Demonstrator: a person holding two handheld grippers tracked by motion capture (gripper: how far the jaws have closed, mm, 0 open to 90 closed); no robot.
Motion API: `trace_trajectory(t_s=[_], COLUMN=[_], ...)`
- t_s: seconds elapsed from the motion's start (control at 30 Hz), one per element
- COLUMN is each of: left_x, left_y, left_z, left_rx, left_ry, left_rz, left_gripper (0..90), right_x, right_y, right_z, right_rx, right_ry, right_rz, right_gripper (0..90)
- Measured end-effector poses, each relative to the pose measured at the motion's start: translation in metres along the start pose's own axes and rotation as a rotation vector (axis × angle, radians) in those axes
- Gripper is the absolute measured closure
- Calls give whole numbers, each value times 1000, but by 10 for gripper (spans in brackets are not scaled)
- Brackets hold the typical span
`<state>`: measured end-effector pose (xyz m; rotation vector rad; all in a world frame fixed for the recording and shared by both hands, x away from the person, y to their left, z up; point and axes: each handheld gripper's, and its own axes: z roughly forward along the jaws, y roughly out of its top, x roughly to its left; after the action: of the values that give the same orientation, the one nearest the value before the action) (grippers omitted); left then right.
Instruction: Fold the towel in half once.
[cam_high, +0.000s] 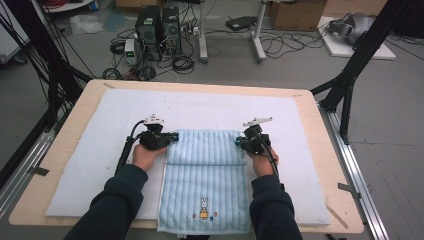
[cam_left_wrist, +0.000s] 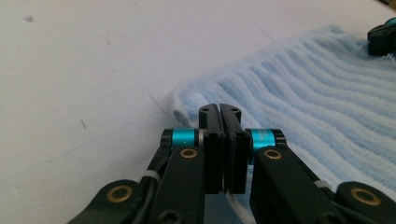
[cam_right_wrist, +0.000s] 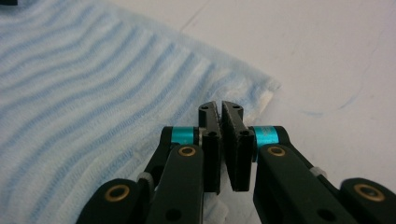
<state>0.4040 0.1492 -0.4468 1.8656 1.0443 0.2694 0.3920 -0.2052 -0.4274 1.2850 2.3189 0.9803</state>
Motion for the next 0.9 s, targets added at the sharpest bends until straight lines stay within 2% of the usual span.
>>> trace_trajectory(t_s=[0.13,0.23,0.37,0.5,0.57,0.67,0.7,0.9], left_x=[-1,-7,-16,-23,-26,-31,-32,-42], left_y=[7,10,12,6,0,-13,-16,-33], left_z=[-15,-23,-36,-49,-54,-58,-59,-68], left_rx=[-86,-111,-150,-170,-169,-147,-130,-108], left_ry=[-34,-66,-104,-131,-147,-163,-173,-196], left_rz=[-1,12,44,51,48,65,66,84], left_gripper=[875,875,875,875,875,875,875,874], right_x=[0,4,13,20,22,25,26,28], right_y=[1,2,0,-12,-21,-38,-44,-69], right_z=[-13,-23,-42,-58,-64,-70,-70,-72], right_rx=[-63,-107,-160,-172,-177,-188,-186,-154], right_ry=[16,29,54,73,82,101,106,134], right_rz=[7,14,-9,-25,-26,-22,-18,2], right_gripper=[863,863,862,863,863,862,862,862])
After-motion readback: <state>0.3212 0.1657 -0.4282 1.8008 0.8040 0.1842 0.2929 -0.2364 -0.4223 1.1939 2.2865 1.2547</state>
